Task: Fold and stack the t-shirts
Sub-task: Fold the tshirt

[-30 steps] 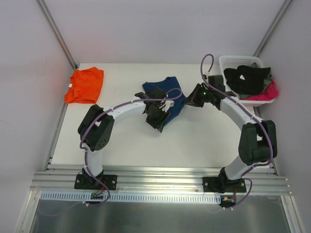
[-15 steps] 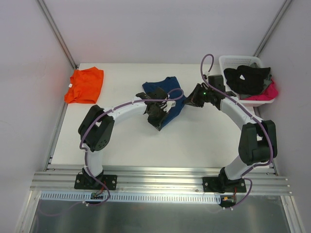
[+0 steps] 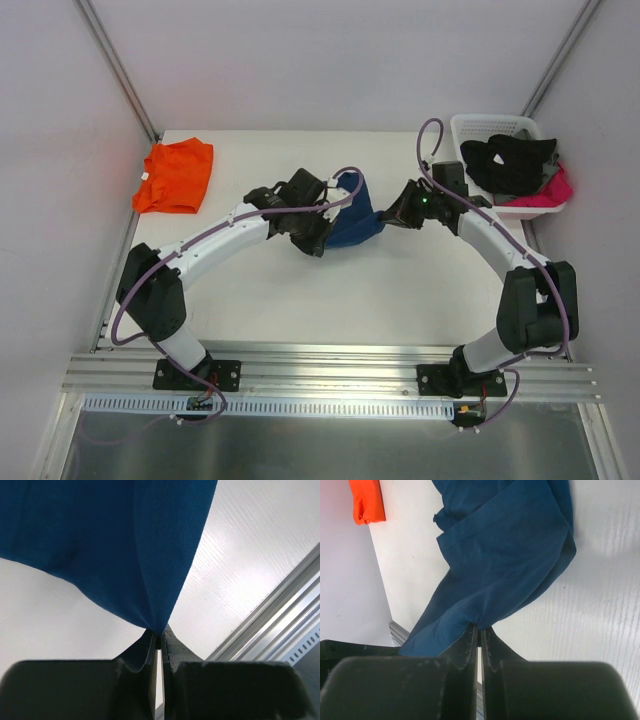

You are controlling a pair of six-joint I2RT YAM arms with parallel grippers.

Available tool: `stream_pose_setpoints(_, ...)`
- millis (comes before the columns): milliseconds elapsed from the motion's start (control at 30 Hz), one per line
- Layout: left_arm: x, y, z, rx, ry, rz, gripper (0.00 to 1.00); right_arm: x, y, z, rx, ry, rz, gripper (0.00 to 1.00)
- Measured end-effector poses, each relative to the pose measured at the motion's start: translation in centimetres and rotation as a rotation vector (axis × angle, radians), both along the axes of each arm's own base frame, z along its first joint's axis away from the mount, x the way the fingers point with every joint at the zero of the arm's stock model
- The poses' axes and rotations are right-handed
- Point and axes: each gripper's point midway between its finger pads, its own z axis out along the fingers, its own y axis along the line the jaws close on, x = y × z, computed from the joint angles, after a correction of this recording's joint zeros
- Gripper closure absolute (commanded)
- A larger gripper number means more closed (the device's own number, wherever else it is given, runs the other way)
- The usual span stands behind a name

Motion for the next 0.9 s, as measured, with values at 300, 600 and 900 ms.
stream_pose_setpoints(300, -0.7, 0.7, -0.5, 0.026, 0.019, -0.009, 1.00, -1.2, 0.6, 1.1, 0.000, -0.022, 0.031, 1.00)
stream_pose_setpoints(600, 1.8, 3.0, -0.7, 0.042, 0.011, 0.082, 1.00, 2.2, 1.9, 2.7, 0.003, -0.076, 0.052, 1.00)
stream_pose_setpoints(900, 8.6, 4.9, -0.4, 0.032, -0.022, 0.218, 1.00, 6.4, 3.7, 3.1, 0.007, -0.113, 0.073, 1.00)
